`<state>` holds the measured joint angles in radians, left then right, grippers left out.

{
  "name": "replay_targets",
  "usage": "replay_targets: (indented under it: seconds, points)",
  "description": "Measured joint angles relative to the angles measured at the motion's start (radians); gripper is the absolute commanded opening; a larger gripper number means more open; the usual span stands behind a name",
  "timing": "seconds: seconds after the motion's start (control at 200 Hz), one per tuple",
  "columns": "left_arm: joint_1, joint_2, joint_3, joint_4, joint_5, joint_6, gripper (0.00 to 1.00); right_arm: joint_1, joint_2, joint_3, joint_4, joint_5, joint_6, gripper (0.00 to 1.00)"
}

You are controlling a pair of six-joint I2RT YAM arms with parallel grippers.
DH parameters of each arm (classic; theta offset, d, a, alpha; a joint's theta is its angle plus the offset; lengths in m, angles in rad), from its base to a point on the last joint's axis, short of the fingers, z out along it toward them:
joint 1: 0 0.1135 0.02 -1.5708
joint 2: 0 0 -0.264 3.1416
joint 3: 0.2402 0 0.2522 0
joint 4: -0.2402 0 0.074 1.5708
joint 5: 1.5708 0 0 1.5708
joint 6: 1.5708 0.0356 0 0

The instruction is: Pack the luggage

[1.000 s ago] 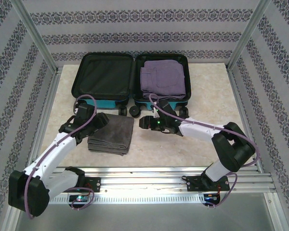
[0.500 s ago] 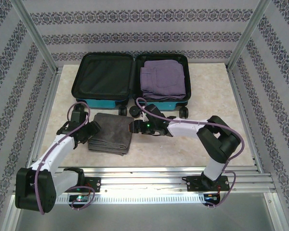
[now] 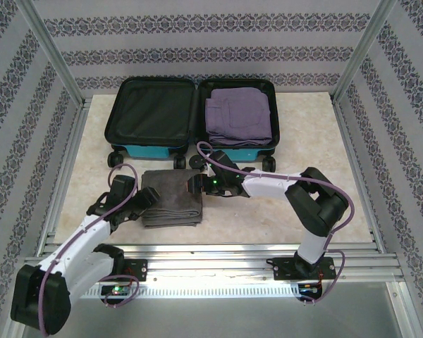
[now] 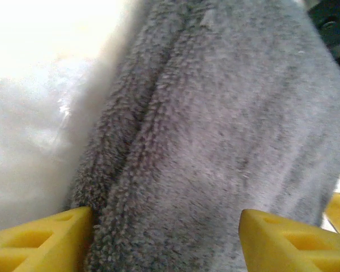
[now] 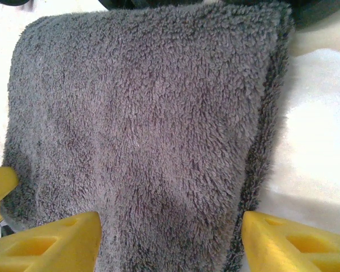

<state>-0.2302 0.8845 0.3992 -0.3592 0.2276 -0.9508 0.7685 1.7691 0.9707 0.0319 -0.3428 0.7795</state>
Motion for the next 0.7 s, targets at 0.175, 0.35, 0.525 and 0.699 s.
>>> replay_targets:
  seconds: [0.175, 0.35, 0.525, 0.699]
  points:
    - [-0.004, -0.003, 0.000, -0.034, -0.045, 0.006, 0.73, 0.000, 0.004, 0.007, -0.028, 0.010, 0.000, 0.67]
    - [-0.004, 0.069, 0.013, -0.052, -0.069, 0.055, 0.75, 0.000, 0.015, 0.012, -0.039, 0.017, 0.000, 0.67]
    - [-0.004, 0.163, 0.065, -0.057, -0.072, 0.124, 0.75, 0.000, 0.040, 0.019, -0.040, 0.017, 0.000, 0.67]
    - [-0.004, 0.205, 0.094, -0.055, -0.070, 0.179, 0.76, 0.000, 0.077, 0.049, -0.039, 0.017, 0.000, 0.66]
